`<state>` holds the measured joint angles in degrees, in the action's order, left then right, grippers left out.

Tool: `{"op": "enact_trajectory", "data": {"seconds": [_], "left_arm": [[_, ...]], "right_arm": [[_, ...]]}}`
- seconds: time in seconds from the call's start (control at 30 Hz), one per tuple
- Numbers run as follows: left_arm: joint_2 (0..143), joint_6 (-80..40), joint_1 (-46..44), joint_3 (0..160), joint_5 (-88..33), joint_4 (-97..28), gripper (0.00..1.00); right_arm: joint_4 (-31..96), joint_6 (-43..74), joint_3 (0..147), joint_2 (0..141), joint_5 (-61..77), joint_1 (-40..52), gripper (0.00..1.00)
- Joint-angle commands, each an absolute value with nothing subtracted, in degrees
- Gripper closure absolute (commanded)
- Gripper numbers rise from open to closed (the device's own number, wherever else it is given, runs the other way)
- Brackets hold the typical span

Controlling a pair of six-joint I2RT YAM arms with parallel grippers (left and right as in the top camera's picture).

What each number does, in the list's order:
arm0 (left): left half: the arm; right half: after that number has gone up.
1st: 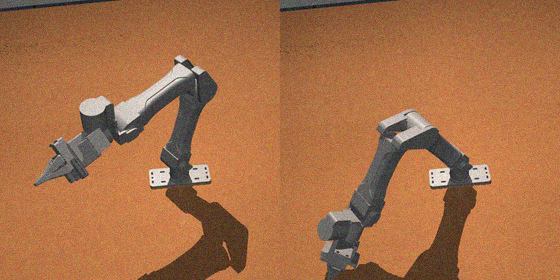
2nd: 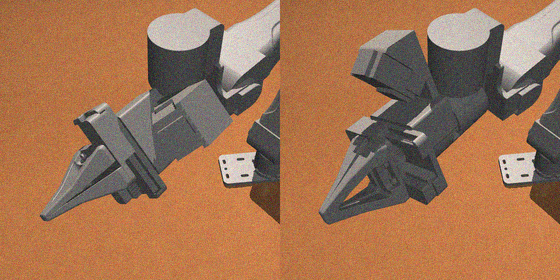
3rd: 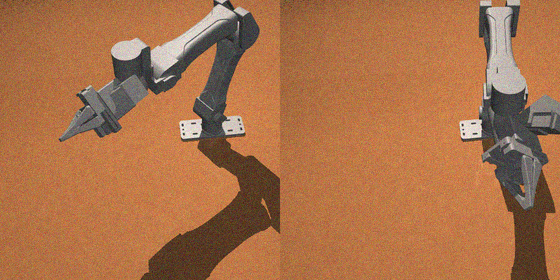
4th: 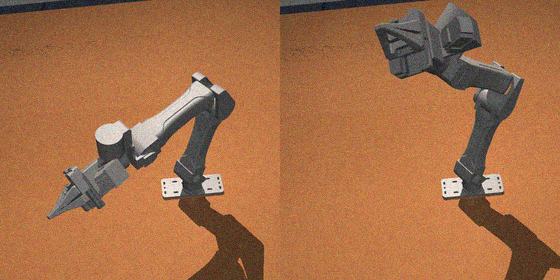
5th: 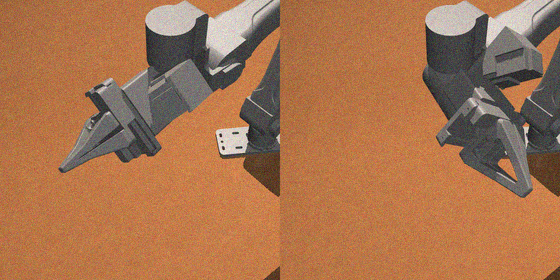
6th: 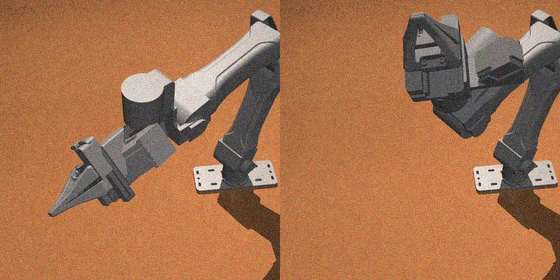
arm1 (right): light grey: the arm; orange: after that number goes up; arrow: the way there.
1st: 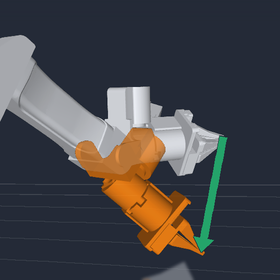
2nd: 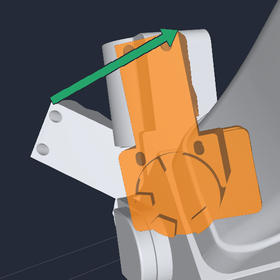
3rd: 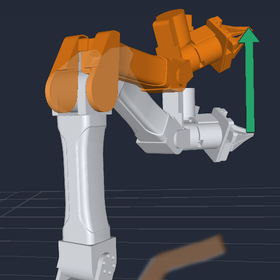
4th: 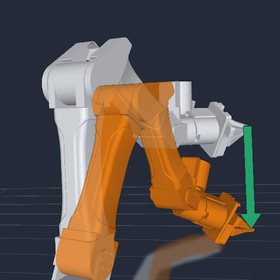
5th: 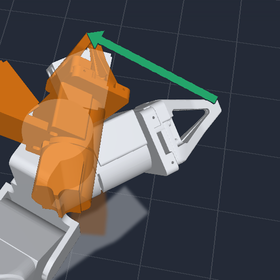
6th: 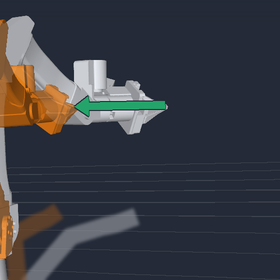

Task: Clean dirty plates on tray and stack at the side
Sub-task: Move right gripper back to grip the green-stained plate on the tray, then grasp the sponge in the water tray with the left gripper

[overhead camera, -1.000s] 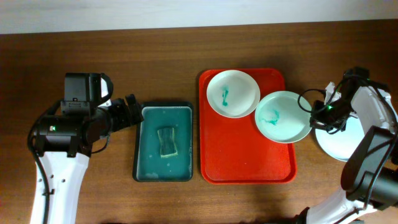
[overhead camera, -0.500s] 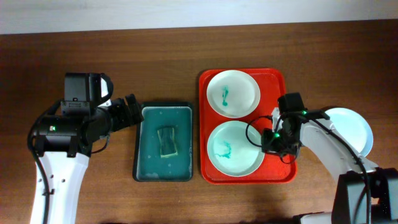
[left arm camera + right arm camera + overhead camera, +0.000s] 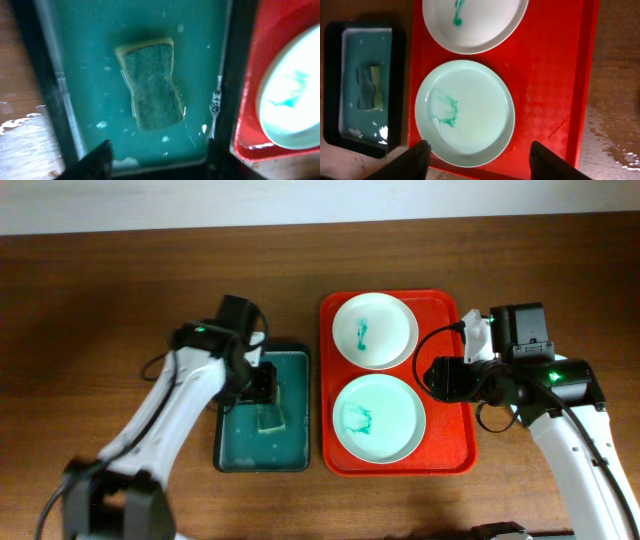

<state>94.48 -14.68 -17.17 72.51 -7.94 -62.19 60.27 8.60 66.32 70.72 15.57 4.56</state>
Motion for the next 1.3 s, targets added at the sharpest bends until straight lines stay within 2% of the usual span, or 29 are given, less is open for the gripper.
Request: {"op": "enact_trajectory", "data": {"seconds": [0.0, 0.03, 0.17, 0.2, 0.33, 0.37, 0.4, 0.43, 0.5, 0.6, 0.63, 0.67, 0.7, 0.73, 0.77, 0.9, 0.93, 0.97, 1.0, 1.1, 1.27], "left_arm": [[105.4, -20.3, -21.1, 71.8, -7.7, -60.6, 0.59], [108.5, -22.7, -22.4, 71.8, -7.7, -60.4, 0.66], [115.1, -26.3, -24.4, 71.8, -7.6, -60.2, 0.78], [115.1, -26.3, -24.2, 71.8, -7.5, -59.1, 0.98], [114.4, -25.4, -23.6, 76.5, -7.7, -62.7, 1.00], [113.6, -24.7, -23.4, 78.8, -7.6, -65.1, 0.97], [112.4, -23.9, -22.9, 80.8, -6.5, -67.0, 0.67], [111.5, -23.9, -22.4, 81.5, -4.2, -67.8, 0.51], [111.4, -24.0, -21.9, 81.2, 3.0, -67.5, 0.41], [112.5, -24.0, -21.9, 77.6, 5.4, -60.1, 0.41], [112.9, -24.0, -21.9, 76.2, 5.4, -56.5, 0.44], [113.0, -24.0, -21.9, 74.9, 5.2, -53.4, 0.55], [113.0, -23.9, -22.0, 74.6, 5.2, -51.4, 0.72], [113.0, -23.9, -22.0, 74.6, 5.2, -50.0, 0.94], [113.0, -23.9, -21.9, 74.7, 5.2, -49.0, 1.00], [112.8, -16.5, -21.7, 78.2, 5.2, -53.5, 1.00], [112.8, -15.9, -21.7, 79.9, 5.2, -56.3, 0.77], [112.8, -15.9, -21.7, 80.7, 4.5, -58.8, 0.60], [112.8, -15.9, -21.7, 80.7, 1.7, -60.7, 0.52], [112.8, -19.1, -21.7, 80.7, -3.8, -65.3, 0.45], [112.8, -31.6, -22.4, 74.5, -3.9, -66.2, 0.47]], "right_arm": [[60.5, 8.2, 66.7, 70.9, 16.3, 4.9, 0.44], [60.5, 8.2, 66.7, 70.9, 16.3, 4.9, 0.44], [61.0, 8.2, 66.7, 70.9, 16.3, 4.9, 0.44], [60.9, 8.2, 66.7, 70.9, 16.3, 4.9, 0.44], [61.1, 8.2, 66.7, 70.9, 16.3, 4.9, 0.45], [61.2, 8.2, 66.7, 70.9, 16.3, 4.9, 0.45], [61.3, 8.2, 66.7, 70.9, 16.3, 4.9, 0.45], [61.4, 8.2, 66.7, 70.9, 16.3, 4.9, 0.45], [61.4, 8.2, 66.7, 70.9, 16.3, 4.9, 0.45], [61.3, 8.2, 66.7, 70.9, 16.3, 4.9, 0.45], [61.3, 8.2, 66.7, 70.9, 16.3, 4.9, 0.45], [61.3, 8.2, 66.7, 70.9, 16.3, 4.9, 0.45], [61.4, 8.2, 66.7, 70.9, 16.3, 4.9, 0.45], [61.4, 8.2, 66.7, 70.9, 16.3, 4.9, 0.45], [61.4, 8.2, 66.7, 70.9, 16.3, 4.9, 0.45], [61.9, 8.2, 66.7, 70.9, 16.3, 4.9, 0.45], [61.9, 8.2, 66.7, 70.9, 16.3, 4.9, 0.45], [62.0, 8.2, 66.7, 70.9, 16.3, 4.9, 0.45], [62.1, 8.2, 66.7, 70.9, 16.3, 4.9, 0.45], [62.2, 8.2, 66.7, 70.9, 16.3, 4.9, 0.45], [62.2, 8.2, 66.7, 70.9, 16.3, 4.9, 0.45]]}}
